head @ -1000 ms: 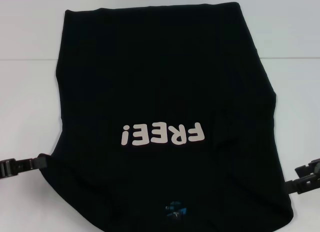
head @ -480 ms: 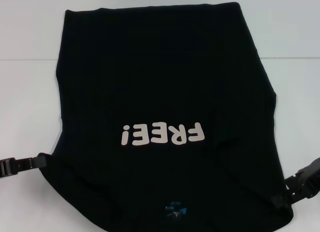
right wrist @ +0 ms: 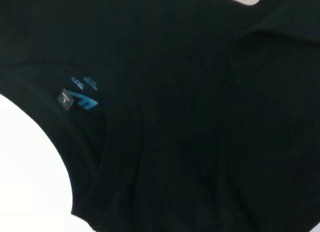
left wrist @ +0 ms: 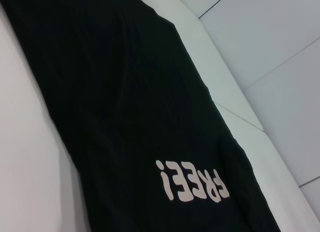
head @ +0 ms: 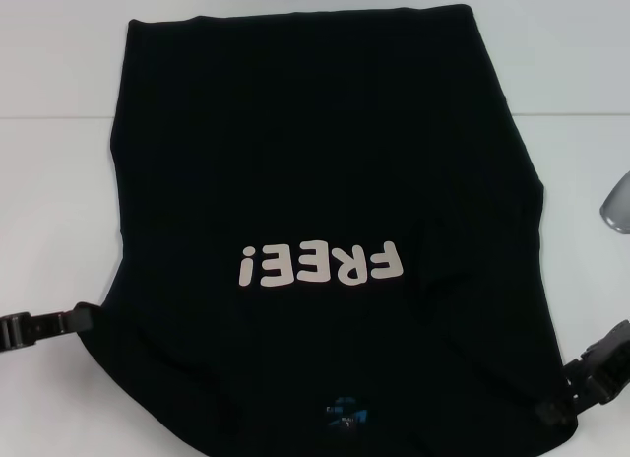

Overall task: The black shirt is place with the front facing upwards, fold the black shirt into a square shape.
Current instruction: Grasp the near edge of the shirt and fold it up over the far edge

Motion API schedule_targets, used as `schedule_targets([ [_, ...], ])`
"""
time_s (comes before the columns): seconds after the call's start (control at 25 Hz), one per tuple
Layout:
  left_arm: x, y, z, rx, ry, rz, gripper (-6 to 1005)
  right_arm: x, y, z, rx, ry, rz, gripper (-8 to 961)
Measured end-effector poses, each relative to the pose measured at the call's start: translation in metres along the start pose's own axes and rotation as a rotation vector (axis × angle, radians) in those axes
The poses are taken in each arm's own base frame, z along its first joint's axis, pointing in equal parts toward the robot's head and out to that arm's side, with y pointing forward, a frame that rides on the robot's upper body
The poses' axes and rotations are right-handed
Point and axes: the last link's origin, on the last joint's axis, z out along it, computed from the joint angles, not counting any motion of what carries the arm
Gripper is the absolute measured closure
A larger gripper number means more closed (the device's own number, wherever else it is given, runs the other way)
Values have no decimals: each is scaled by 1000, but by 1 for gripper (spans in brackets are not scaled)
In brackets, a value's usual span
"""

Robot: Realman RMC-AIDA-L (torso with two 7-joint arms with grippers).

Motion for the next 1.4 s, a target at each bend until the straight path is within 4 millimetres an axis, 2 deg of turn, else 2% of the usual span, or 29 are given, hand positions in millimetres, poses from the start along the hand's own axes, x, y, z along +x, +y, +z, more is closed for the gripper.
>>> schedule_targets([
  [0.16, 0, 0, 0, 0, 0, -1, 992, -1, 1, 3, 11, 14, -7, 169],
  [0.4, -1, 0, 0, 1, -1, 0, 992, 0, 1, 3, 20, 21, 9, 357],
  [0.6, 0, 0, -1, 1, -1, 2, 992, -2, 0, 4, 29, 20, 14, 457],
  [1.4, 1, 0, -1, 1, -1, 8, 992, -11, 7, 14, 90, 97, -23, 459],
])
